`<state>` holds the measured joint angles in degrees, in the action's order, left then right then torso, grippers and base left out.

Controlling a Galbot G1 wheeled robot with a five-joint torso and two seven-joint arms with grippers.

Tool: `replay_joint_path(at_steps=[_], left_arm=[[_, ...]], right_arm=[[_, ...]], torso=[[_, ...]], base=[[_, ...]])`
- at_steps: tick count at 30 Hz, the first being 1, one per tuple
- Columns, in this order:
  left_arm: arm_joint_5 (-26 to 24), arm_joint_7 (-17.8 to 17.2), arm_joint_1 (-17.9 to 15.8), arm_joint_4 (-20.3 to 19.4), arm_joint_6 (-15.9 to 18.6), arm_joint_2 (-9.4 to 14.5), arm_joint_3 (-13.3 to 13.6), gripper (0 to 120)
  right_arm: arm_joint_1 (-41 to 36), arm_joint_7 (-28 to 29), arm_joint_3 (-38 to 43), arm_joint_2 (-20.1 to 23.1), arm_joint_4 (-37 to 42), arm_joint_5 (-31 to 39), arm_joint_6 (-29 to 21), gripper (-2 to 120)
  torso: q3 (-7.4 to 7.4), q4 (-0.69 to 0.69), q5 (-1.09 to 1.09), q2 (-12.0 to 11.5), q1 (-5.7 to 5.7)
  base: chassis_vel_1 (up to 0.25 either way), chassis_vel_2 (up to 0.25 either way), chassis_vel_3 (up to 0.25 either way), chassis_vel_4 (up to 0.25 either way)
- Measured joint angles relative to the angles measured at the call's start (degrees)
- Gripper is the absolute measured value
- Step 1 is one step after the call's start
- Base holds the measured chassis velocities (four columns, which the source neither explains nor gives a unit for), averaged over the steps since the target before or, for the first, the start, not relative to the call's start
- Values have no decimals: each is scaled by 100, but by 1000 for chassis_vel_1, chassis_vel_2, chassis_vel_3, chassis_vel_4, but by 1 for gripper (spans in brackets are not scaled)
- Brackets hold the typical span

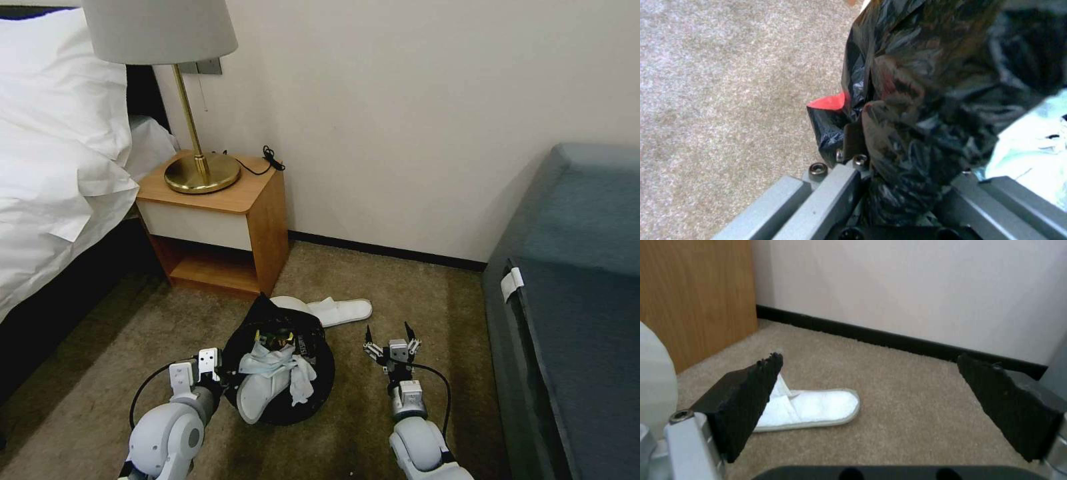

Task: Pick up the trash bin, then pick up the garbage on the floor and place it into the trash bin.

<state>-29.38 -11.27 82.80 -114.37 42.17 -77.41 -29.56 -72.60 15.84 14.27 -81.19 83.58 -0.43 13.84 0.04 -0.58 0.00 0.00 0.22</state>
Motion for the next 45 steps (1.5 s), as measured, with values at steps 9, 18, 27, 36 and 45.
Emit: replay_joint_path(at_steps=[9, 18, 27, 36, 45], left_arm=[[20, 6, 22, 39, -4, -25, -16, 0], [-245, -132, 96, -7, -4, 93, -14, 0], [-956, -480, 251, -277, -4, 681, -98, 0], [-1037, -500, 373, -410, -5, 910, -192, 0], [-1293, -541, 605, -607, -4, 1016, -196, 0]], right_arm=[[26, -20, -45, 17, -73, -108, 156, 100], [81, -49, -127, 60, -136, -112, 220, 100], [80, -67, -112, 64, -202, -154, 257, 100], [76, -80, -137, -8, -224, -230, 275, 100], [67, -83, -148, -33, -213, -303, 275, 100]], torso=[[0, 0, 0, 0, 0], [0, 0, -1, 0, 0], [0, 0, -1, 0, 0], [0, 0, -1, 0, 0], [0, 0, -1, 0, 0]], base=[[0, 0, 0, 0], [0, 0, 0, 0], [0, 0, 0, 0], [0, 0, 0, 0], [0, 0, 0, 0]])
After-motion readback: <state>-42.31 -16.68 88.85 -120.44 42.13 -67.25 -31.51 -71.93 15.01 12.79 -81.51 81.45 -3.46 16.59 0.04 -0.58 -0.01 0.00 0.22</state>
